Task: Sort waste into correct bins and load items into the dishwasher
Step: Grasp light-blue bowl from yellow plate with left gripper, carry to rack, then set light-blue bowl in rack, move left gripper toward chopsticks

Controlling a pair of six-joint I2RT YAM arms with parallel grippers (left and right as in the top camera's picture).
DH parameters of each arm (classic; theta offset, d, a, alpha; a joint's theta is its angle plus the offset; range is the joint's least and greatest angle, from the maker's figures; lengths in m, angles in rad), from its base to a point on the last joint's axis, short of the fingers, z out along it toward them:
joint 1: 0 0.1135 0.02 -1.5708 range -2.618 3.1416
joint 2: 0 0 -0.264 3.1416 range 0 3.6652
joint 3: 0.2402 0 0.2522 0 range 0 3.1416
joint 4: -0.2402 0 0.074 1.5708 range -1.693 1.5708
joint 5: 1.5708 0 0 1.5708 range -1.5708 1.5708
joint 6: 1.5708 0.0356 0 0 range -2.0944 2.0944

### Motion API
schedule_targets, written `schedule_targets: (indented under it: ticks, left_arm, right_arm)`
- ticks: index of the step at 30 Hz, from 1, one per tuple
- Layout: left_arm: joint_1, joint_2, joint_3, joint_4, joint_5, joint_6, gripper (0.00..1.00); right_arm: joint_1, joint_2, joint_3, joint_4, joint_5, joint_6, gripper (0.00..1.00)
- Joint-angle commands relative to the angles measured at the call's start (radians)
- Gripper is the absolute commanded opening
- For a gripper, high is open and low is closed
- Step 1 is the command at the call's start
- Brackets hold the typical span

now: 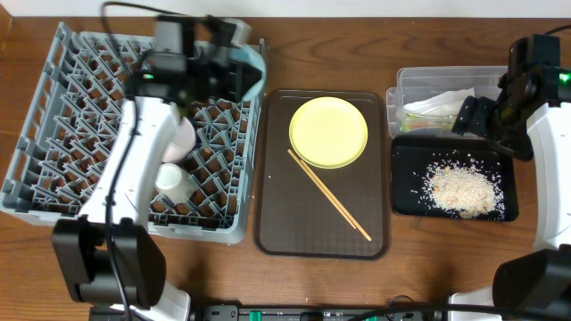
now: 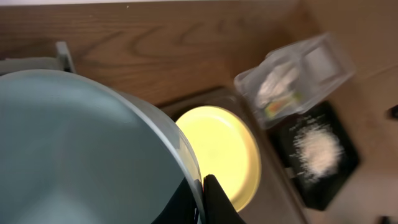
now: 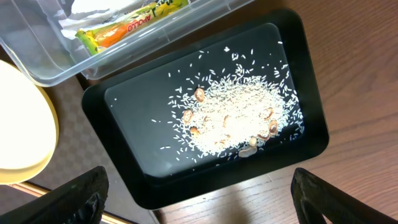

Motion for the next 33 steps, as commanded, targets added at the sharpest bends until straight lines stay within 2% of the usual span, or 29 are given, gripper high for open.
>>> schedule_targets:
  ticks: [1, 7, 11, 17, 18, 20, 23, 26, 28, 33]
  left_arm:
    - [0.098, 0.060, 0.011, 0.031, 0.315, -0.081, 0.08]
    - [0.193, 0.172, 0.011, 0.129, 0.528, -0.239, 0.08]
    - [0.241, 0.240, 0.011, 0.140, 0.537, -0.326, 0.08]
    - [0.306, 0.300, 0.011, 0.140, 0.535, -0.362, 0.09]
    - [0.318, 0.306, 0.011, 0.140, 0.529, -0.362, 0.14]
    - [0.343, 0.311, 0.011, 0.140, 0.519, -0.362, 0.37]
    - [0.378, 0.311, 0.010, 0.140, 0.498, -0.362, 0.44]
    - [0.416, 0.311, 0.010, 0.140, 0.498, -0.361, 0.58]
    - [0.443, 0.311, 0.010, 0.140, 0.497, -0.361, 0.70]
    - [0.486, 0.308, 0.010, 0.147, 0.498, -0.362, 0.83]
  right_arm:
    - [-0.005, -0.008, 0.014, -0.001, 0.010, 0.010, 0.92]
    - [-0.005, -0.008, 0.014, -0.004, 0.010, 0.009, 0.92]
    - [-0.005, -0.008, 0.014, -0.006, 0.010, 0.002, 0.92]
    - [-0.005, -0.008, 0.014, -0.008, 0.010, 0.002, 0.92]
    - [-0.005, -0.008, 0.014, -0.008, 0.010, 0.002, 0.92]
    - [-0.005, -0.008, 0.014, -0.009, 0.010, 0.002, 0.92]
    - [-0.005, -0.008, 0.014, -0.010, 0.010, 0.002, 0.92]
    - [-0.005, -0.008, 0.014, -0.011, 0.010, 0.002, 0.92]
    - [-0.005, -0.008, 0.014, -0.013, 0.010, 0.002, 0.92]
    - [-0.005, -0.008, 0.014, -0.013, 0.010, 0.002, 0.92]
